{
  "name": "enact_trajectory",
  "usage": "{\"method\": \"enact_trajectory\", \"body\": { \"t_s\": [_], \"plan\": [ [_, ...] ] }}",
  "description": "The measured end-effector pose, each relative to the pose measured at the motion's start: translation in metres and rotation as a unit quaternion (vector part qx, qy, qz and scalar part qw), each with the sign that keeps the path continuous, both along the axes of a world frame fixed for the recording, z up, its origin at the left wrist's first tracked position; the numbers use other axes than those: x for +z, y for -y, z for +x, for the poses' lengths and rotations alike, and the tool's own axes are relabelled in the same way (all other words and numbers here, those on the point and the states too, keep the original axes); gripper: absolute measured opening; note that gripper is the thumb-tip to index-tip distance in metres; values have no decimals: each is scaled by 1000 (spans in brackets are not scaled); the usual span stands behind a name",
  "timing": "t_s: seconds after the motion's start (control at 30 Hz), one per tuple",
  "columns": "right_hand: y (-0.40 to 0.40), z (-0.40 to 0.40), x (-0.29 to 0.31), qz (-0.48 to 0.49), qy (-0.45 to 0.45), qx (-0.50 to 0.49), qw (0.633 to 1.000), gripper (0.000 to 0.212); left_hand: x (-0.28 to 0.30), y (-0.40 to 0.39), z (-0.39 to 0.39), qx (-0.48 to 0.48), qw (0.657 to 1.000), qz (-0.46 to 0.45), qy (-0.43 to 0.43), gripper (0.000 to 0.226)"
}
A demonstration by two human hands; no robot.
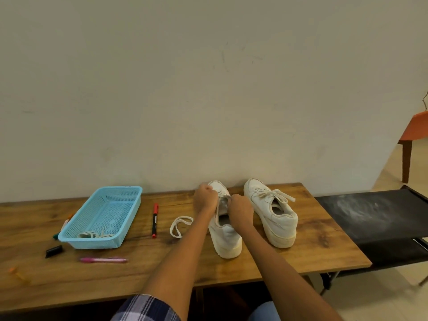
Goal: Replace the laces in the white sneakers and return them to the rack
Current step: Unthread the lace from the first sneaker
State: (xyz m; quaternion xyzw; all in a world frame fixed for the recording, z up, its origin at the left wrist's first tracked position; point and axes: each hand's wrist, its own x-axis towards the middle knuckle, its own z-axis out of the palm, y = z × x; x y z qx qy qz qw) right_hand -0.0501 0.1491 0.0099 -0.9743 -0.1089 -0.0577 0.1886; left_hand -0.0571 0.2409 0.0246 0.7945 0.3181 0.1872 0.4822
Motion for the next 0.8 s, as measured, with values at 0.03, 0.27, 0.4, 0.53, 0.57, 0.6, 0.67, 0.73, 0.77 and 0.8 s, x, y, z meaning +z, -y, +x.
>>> {"method": "enact_trajectory", "body": {
  "t_s": [0.03, 0.27, 0.4, 0.53, 0.57, 0.6, 0.67, 0.73, 0.77, 0.8],
  "plan": [
    [0, 0, 0, -2, 1, -1, 1000, 21, 5, -2, 1, -49, 996, 71, 0, 19],
    [0, 0, 2, 18, 1, -2, 1000, 24, 4, -8, 5, -157, 932, 310, -100, 20],
    [0, -1, 4, 11, -8, 2, 1000, 28, 0, -10, 0, -175, 944, 270, -77, 22],
    [1, -3, 3, 17, -8, -4, 1000, 21, 11, -7, 4, -178, 946, 253, -100, 23],
    [1, -3, 2, 20, -5, -6, 1000, 19, 14, -5, 5, -185, 953, 221, -89, 23],
    [1, -4, 1, 28, -4, -10, 1000, 20, 14, -4, 7, -186, 966, 172, -61, 25],
    [0, -5, 0, 41, -1, -16, 999, 22, 15, 2, 8, -129, 989, -51, 41, 31],
    [0, -3, -1, 44, 5, -17, 999, 23, 16, 7, 7, -10, 942, -300, 153, 36],
    [0, -3, -1, 44, 5, -15, 999, 24, 13, 6, 9, 32, 918, -352, 177, 37],
    [0, -2, -2, 44, 5, -13, 999, 24, 12, 5, 9, 40, 925, -337, 174, 37]
  ]
}}
